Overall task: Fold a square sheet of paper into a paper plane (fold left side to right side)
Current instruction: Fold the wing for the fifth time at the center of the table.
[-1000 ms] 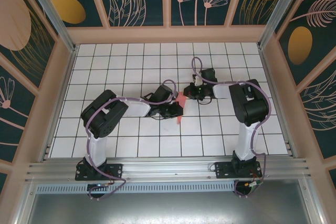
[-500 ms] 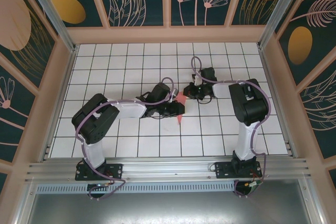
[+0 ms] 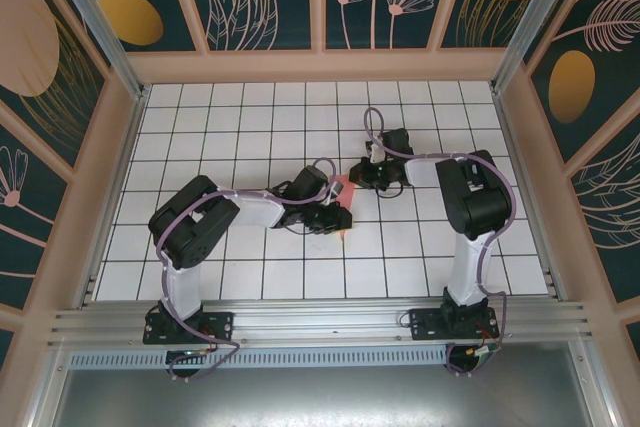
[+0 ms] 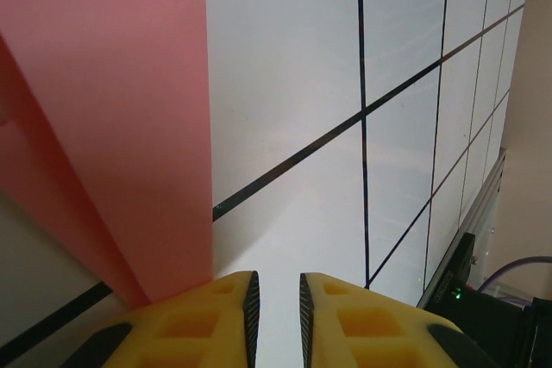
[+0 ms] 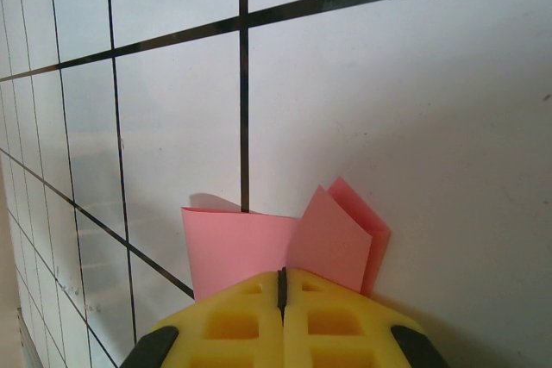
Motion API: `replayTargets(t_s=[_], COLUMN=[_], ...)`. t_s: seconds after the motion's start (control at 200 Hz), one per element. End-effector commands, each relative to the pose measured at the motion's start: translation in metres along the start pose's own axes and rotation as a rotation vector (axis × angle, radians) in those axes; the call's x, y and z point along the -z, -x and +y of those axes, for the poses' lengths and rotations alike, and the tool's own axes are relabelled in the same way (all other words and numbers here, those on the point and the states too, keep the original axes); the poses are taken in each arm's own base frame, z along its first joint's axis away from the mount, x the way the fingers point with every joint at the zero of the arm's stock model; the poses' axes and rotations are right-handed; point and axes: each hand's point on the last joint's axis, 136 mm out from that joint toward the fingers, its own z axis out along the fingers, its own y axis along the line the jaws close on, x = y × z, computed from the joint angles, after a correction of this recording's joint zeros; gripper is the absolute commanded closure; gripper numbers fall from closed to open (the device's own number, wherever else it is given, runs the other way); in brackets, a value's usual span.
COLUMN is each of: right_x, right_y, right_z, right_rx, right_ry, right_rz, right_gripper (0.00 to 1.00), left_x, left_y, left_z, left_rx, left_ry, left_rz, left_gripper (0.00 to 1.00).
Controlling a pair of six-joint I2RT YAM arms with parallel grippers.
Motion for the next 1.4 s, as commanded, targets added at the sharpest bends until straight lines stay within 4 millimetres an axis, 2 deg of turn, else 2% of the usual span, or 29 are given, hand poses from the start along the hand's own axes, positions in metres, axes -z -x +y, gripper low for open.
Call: replayTargets(t_s=[0.0,0.155,0.51,0.706,0.921,1.181,1.391], right_x=[-0.008,-0.009,-0.009,-0.01,-0.009,-0.008,-0.008], right_y=[-0.015,-0.016,-0.017,-0.018,-0.017,-0.018,-0.018], right_z=[-0.027,-0.029,-0.032,-0.035,-0.034,-0.036,-0.036], right_rx=[-0.022,-0.019,-0.027,-0.033,-0.033,-0.035,-0.034], right_ry=[-0.1,-0.112,-0.124,-0.133,-0.137,-0.146,-0.147], right_rz=[0.049,0.057,0.06,0.067,0.064,0.064,0.064], right_gripper=[1.0,1.0,1.0,1.0,1.0,1.0,1.0], left_x=[-0.003,-0.005,-0.008,-0.008,-0.009,-0.008,-0.003], left_y=[-0.008,-0.013,-0.028,-0.034,-0.045,-0.065,-0.072], left_z=[0.012,0.01,0.028,0.023,0.031,0.031,0.031], left_rx=[0.024,0.021,0.052,0.035,0.047,0.047,0.055], left_ry=[0.032,0.024,0.075,0.079,0.115,0.126,0.121], left_rz=[0.024,0.039,0.068,0.081,0.099,0.127,0.12], left_gripper=[0.76,0.76,0.76,0.77,0.77,0.77,0.77])
